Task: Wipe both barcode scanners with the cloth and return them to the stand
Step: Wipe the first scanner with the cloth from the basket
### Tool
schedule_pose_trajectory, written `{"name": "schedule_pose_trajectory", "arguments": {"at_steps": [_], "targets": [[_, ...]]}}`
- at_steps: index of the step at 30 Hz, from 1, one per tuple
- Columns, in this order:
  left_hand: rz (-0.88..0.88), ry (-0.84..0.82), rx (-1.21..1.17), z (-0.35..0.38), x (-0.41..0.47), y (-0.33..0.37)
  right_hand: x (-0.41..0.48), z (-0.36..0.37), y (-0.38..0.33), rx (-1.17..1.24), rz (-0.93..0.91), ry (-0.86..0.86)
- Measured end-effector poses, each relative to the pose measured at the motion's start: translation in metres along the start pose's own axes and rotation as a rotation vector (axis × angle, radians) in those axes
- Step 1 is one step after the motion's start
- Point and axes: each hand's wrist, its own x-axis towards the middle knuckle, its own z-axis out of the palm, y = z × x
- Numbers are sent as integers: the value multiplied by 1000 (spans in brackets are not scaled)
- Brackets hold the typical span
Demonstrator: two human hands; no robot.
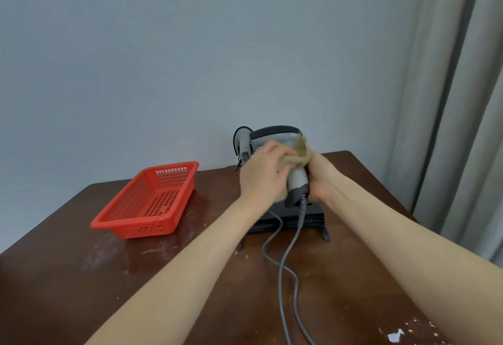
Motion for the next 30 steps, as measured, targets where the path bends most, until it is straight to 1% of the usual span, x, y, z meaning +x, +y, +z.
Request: {"name": "schedule_pose_trajectory", "arguments": {"at_steps": [2, 4, 7, 8, 10, 13, 15, 16, 18, 20, 21, 22, 25, 26, 28, 30], "targets": [[-82, 70, 30, -5, 16, -3, 1, 4, 4, -21, -5, -20], [-88, 98, 60, -5, 16, 0, 1, 6, 2, -32, -1, -38], [16, 16, 0, 5, -9, 8, 0, 1, -8, 1, 2, -15], [48, -21, -40, 7, -18, 8, 1, -4, -9, -33, -7, 9], [65, -62, -74, 6, -20, 4, 0, -6, -10, -43, -13, 6], [-41, -15, -60, 1, -2, -5, -6, 2, -4, 28, 33, -75], [-99, 29, -91, -1, 3, -8, -7, 5, -3, -10, 35, -89], [-89, 24, -121, 0, -1, -7, -6, 3, -4, -18, 21, -71], [8, -37, -175, 4, -16, -1, -3, -1, -10, -51, 5, -13], [95, -93, -181, 7, -27, 2, -1, -4, -11, -113, -9, 22], [103, -90, -169, 7, -25, 0, -1, -4, -10, -124, -8, 29], [82, -68, -158, 6, -21, -2, 1, -4, -7, -116, -11, 31], [-75, 24, -158, 0, -6, -9, -3, 0, -1, -44, 1, -25], [-94, 39, -152, 0, -4, -9, -4, 1, -1, -30, 7, -38], [-42, 8, -152, 2, -10, -2, -6, 1, -4, -36, 8, -41], [35, -71, -174, 5, -21, 4, -6, 1, -7, -61, 2, -16]]}}
